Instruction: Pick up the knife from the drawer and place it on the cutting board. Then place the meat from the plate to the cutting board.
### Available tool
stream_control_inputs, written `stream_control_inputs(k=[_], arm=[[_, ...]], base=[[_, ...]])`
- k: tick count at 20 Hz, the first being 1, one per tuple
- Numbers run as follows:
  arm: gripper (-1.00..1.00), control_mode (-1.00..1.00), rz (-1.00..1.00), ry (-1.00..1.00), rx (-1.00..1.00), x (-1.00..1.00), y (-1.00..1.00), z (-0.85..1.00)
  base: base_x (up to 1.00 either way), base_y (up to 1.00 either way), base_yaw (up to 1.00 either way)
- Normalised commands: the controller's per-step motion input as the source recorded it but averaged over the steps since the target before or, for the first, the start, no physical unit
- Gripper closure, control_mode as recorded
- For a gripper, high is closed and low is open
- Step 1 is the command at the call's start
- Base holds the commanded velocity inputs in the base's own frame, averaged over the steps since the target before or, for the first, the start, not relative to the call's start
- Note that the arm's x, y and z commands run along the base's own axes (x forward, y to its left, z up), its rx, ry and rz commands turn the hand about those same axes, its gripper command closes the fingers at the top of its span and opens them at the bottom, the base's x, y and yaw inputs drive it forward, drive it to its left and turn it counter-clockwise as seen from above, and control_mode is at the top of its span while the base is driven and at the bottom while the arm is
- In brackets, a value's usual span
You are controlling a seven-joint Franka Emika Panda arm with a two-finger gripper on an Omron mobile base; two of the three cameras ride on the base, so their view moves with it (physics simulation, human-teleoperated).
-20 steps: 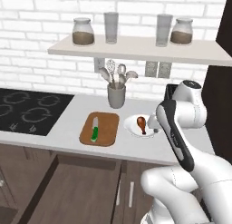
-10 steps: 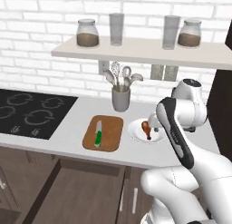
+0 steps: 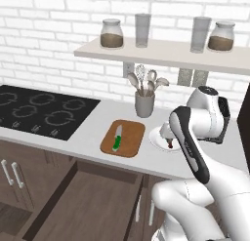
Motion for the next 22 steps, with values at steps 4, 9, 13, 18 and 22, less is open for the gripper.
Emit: stream_control_inputs(k=[4,9,13,18,22], arm=[[-1.00,-1.00,0.00,0.08,0.00,0.30,0.00,0.00],[-1.00,-1.00,0.00,0.00,-0.03,0.59,-0.14,-0.18],[-1.00,-1.00,0.00,0.00,-0.02,0.48,-0.40,-0.29],[-1.00,-1.00,0.00,0.00,0.00,0.56,-0.54,-0.45],[-1.00,-1.00,0.00,0.00,0.00,0.77,-0.17,-0.40]], base=[[0.00,0.00,0.00],[0.00,0.00,0.00],[0.00,0.00,0.00],[0.00,0.00,0.00],[0.00,0.00,0.00]])
